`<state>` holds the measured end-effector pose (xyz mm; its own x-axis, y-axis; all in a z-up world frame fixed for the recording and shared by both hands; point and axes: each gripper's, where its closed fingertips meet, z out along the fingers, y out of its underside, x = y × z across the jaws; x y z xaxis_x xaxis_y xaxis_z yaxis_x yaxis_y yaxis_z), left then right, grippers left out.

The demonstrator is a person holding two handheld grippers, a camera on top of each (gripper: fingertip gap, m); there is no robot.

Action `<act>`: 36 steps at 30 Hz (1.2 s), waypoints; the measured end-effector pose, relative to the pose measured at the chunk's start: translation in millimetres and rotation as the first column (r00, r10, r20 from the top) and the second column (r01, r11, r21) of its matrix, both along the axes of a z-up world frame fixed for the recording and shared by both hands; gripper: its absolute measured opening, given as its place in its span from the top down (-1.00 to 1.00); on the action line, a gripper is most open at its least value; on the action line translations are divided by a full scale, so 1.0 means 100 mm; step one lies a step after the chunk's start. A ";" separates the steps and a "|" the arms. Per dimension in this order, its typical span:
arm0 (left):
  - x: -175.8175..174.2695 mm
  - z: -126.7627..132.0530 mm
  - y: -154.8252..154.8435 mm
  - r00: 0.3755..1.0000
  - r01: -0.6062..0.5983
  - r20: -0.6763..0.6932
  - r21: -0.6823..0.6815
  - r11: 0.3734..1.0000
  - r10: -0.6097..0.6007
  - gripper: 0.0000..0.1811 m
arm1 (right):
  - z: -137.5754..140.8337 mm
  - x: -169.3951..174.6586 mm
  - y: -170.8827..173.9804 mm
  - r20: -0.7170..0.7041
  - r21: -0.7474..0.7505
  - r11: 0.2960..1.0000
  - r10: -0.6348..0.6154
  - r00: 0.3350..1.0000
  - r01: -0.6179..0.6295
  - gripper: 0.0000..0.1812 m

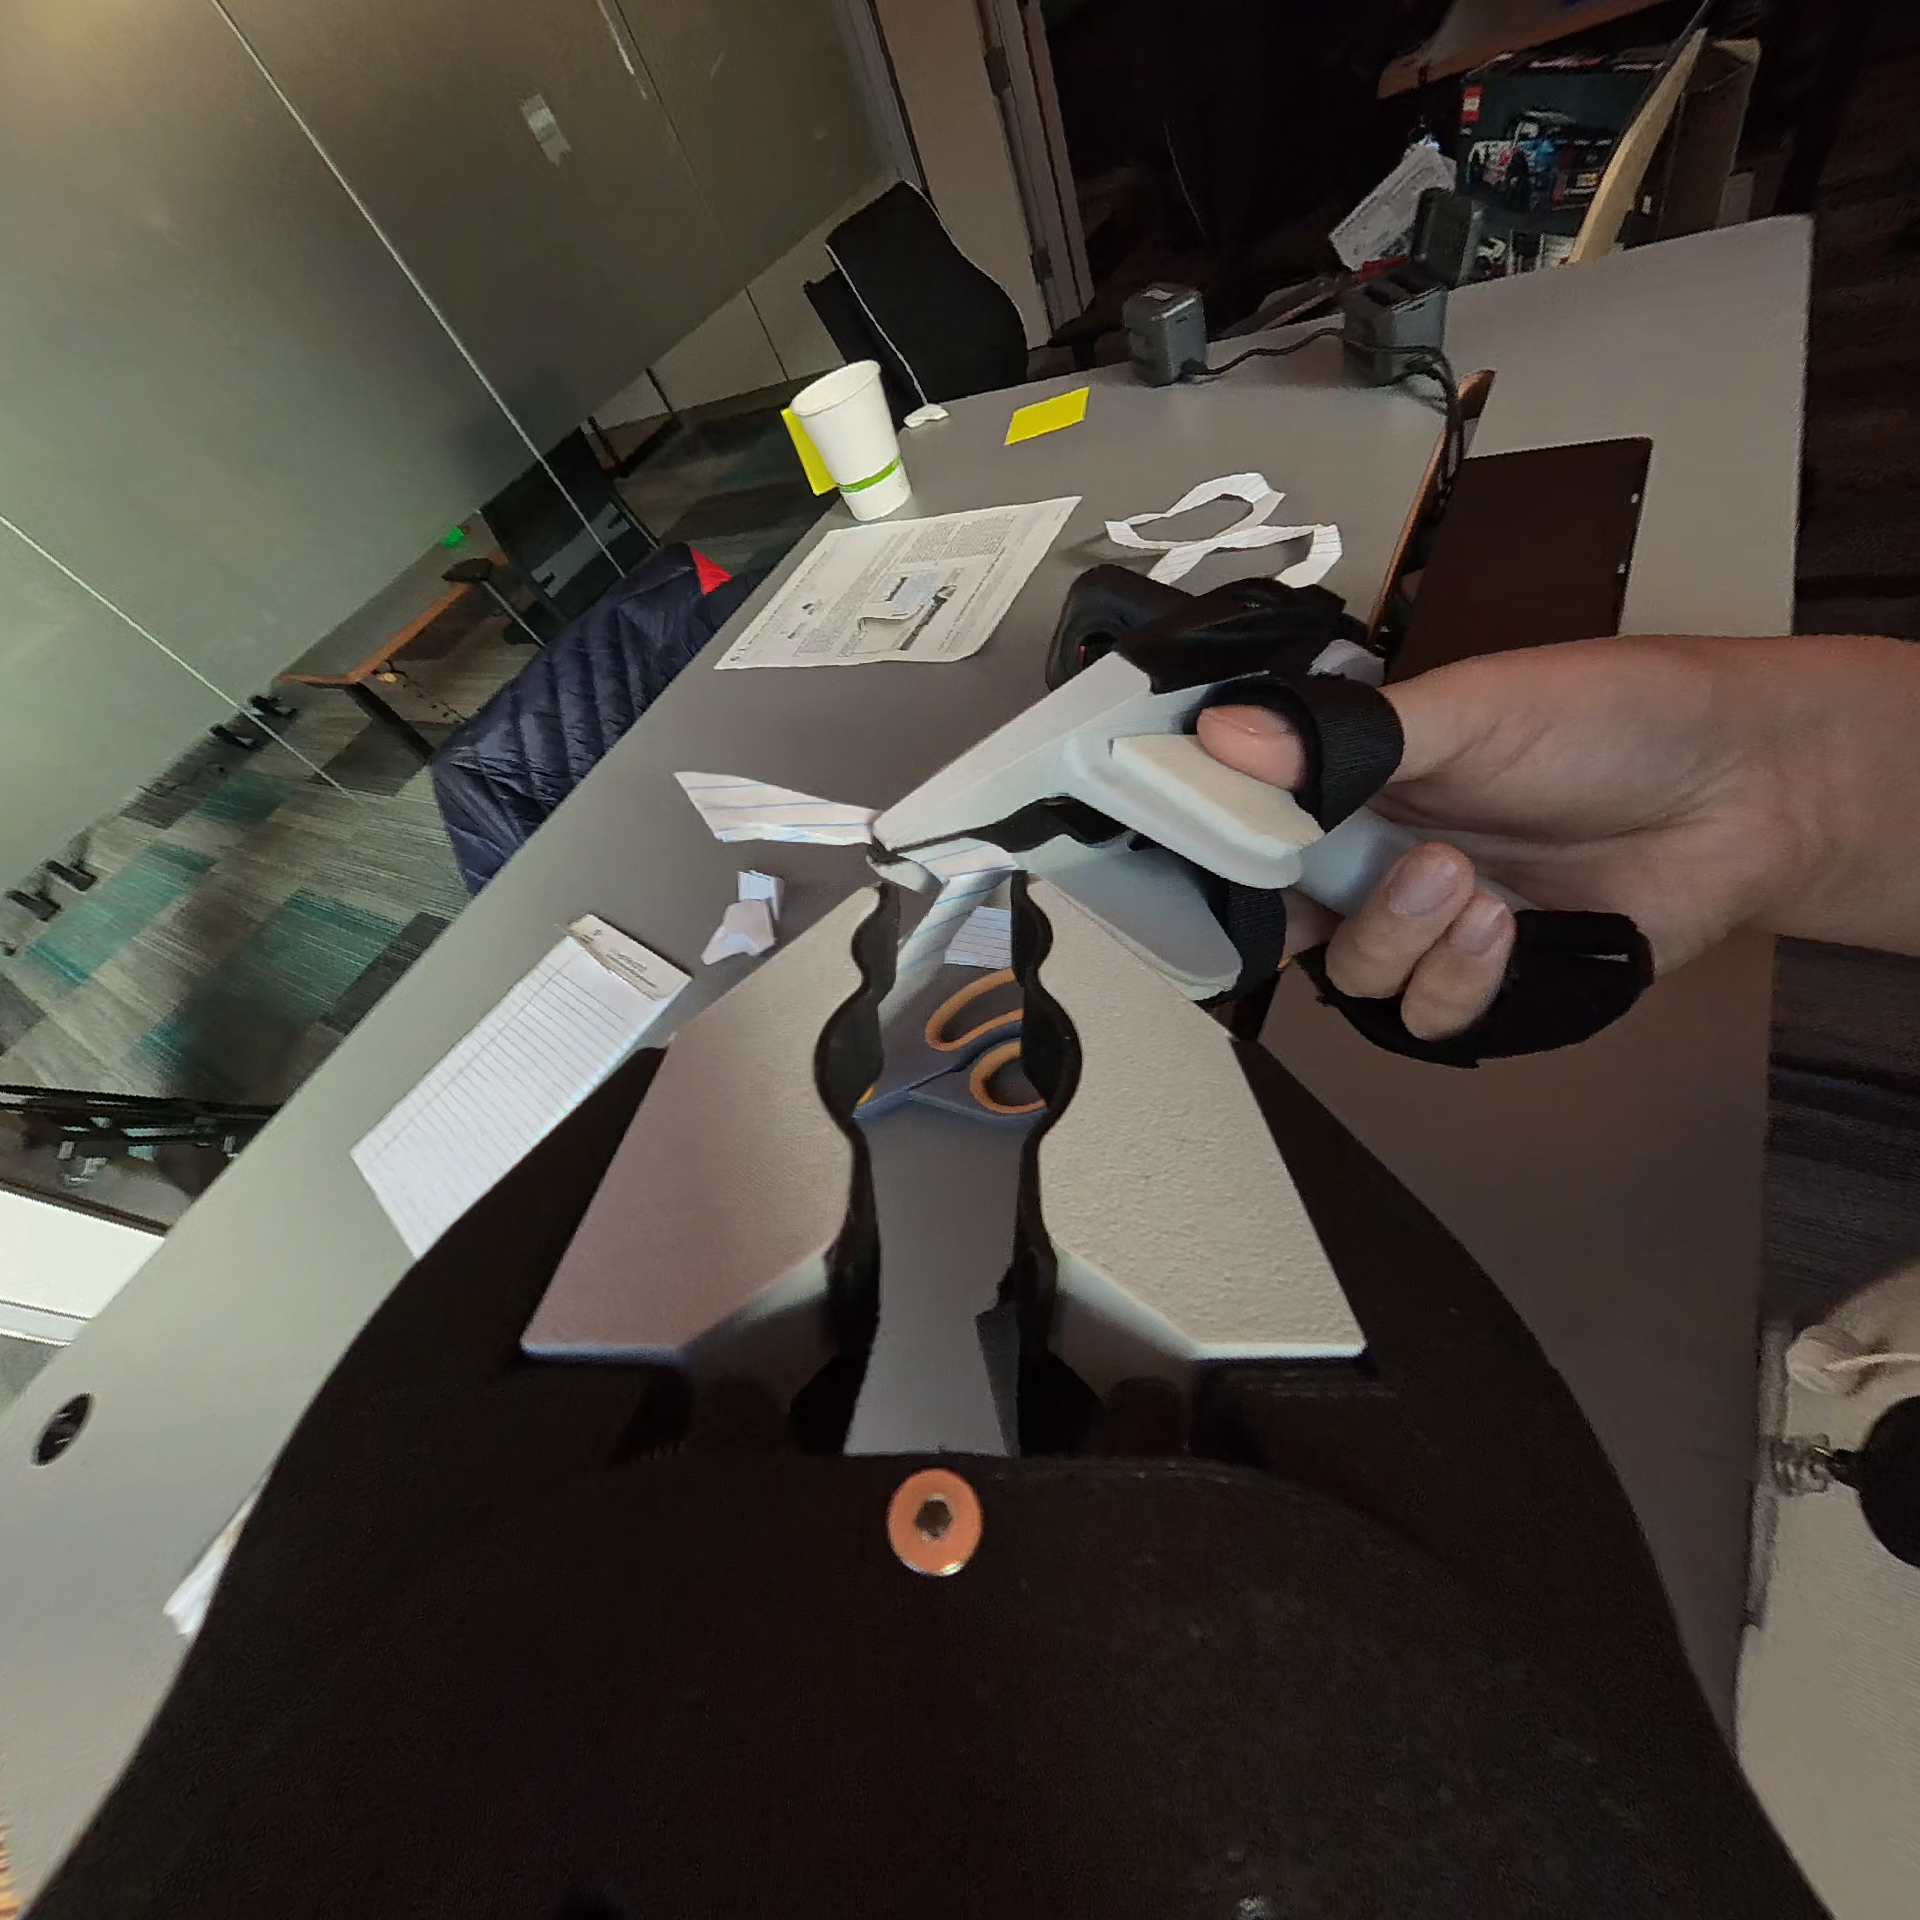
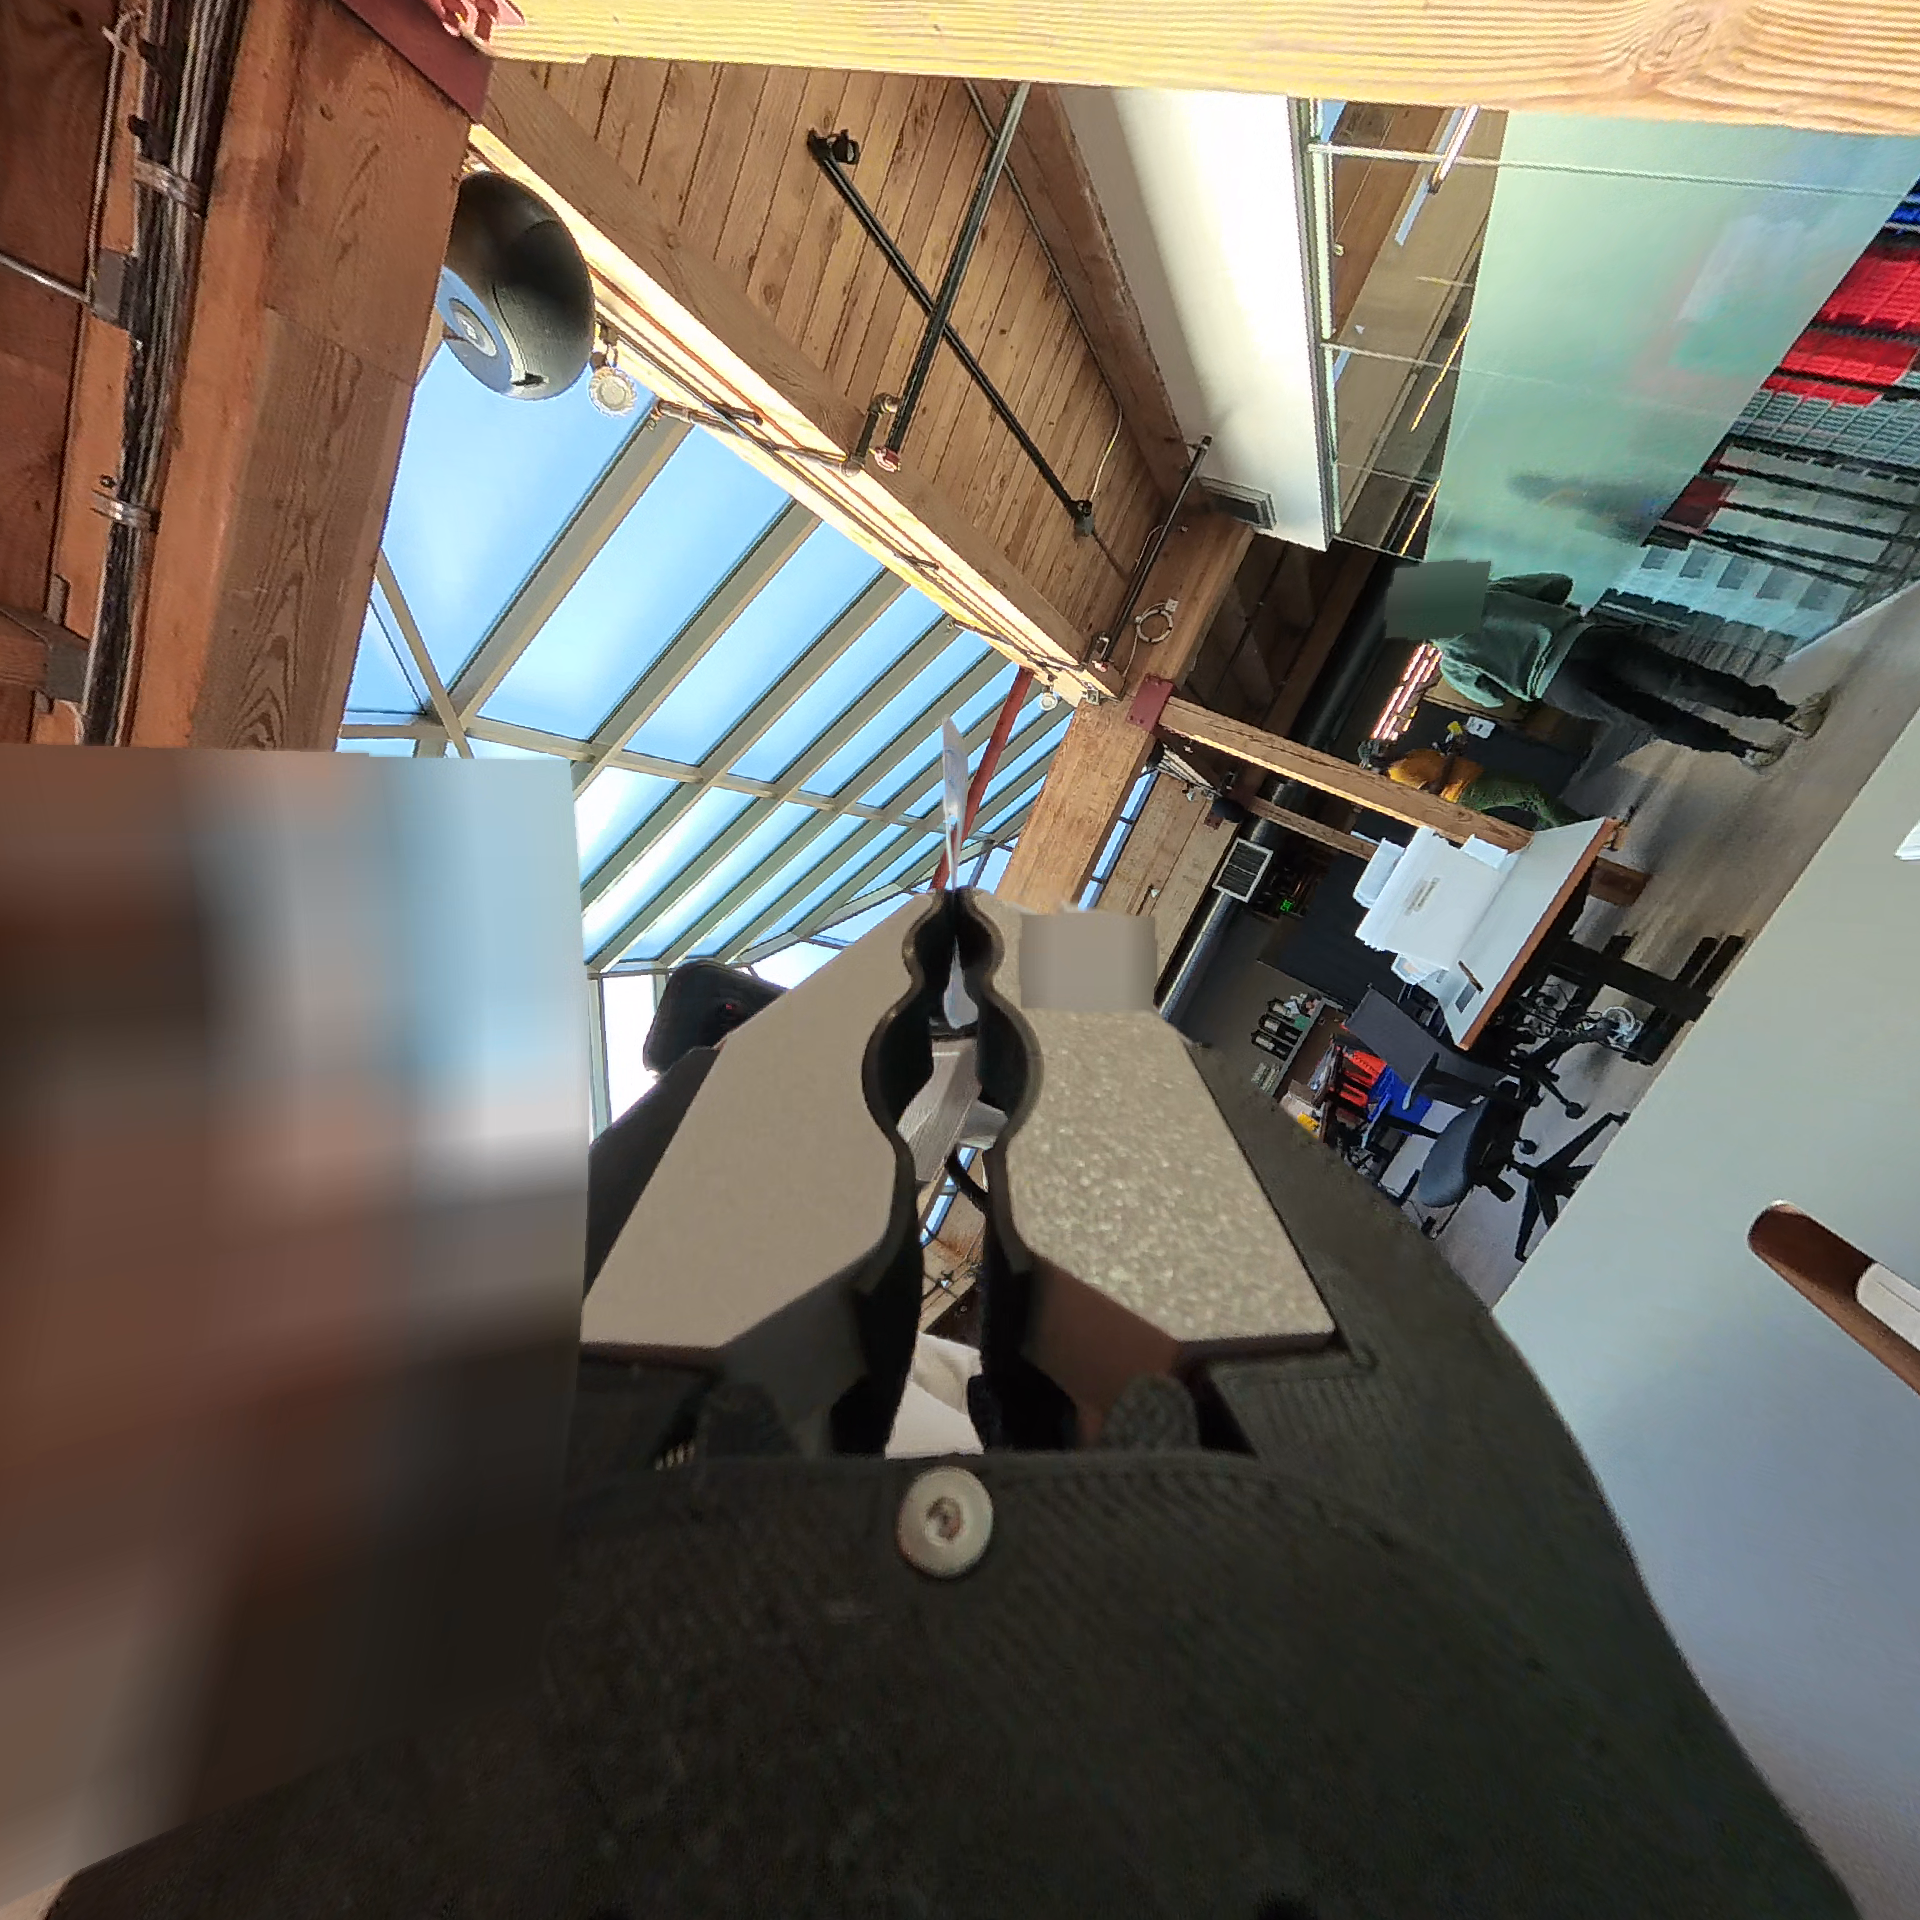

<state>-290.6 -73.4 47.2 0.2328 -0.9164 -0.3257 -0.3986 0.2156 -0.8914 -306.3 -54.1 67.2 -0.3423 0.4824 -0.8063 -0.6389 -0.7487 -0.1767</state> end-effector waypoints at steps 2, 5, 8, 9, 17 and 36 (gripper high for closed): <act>0.01 -0.04 -0.01 0.999 0.041 0.017 -0.075 0.996 -0.040 0.91 | 0.00 0.00 0.00 0.034 0.025 1.000 -0.014 0.999 0.013 1.00; 0.00 -0.02 -0.06 0.989 0.130 0.103 -0.220 0.967 -0.109 1.00 | -0.01 -0.03 -0.02 0.132 0.100 0.995 -0.036 0.991 0.022 1.00; -0.05 0.09 -0.08 0.953 0.249 0.262 -0.397 0.883 -0.151 1.00 | 0.06 0.00 -0.04 0.149 0.173 0.984 -0.057 0.987 0.030 0.84; -0.07 0.13 -0.08 0.935 0.293 0.319 -0.447 0.845 -0.155 1.00 | 0.07 0.01 -0.05 0.165 0.198 0.980 -0.063 0.984 0.030 0.82; -0.19 0.17 -0.02 0.869 0.423 0.479 -0.587 0.690 -0.125 1.00 | 0.02 -0.05 -0.15 0.363 0.378 0.926 -0.146 0.920 -0.002 0.85; -0.13 0.12 -0.08 0.867 0.442 0.481 -0.628 0.640 -0.127 1.00 | -0.04 -0.07 -0.16 0.396 0.397 0.918 -0.157 0.905 -0.015 1.00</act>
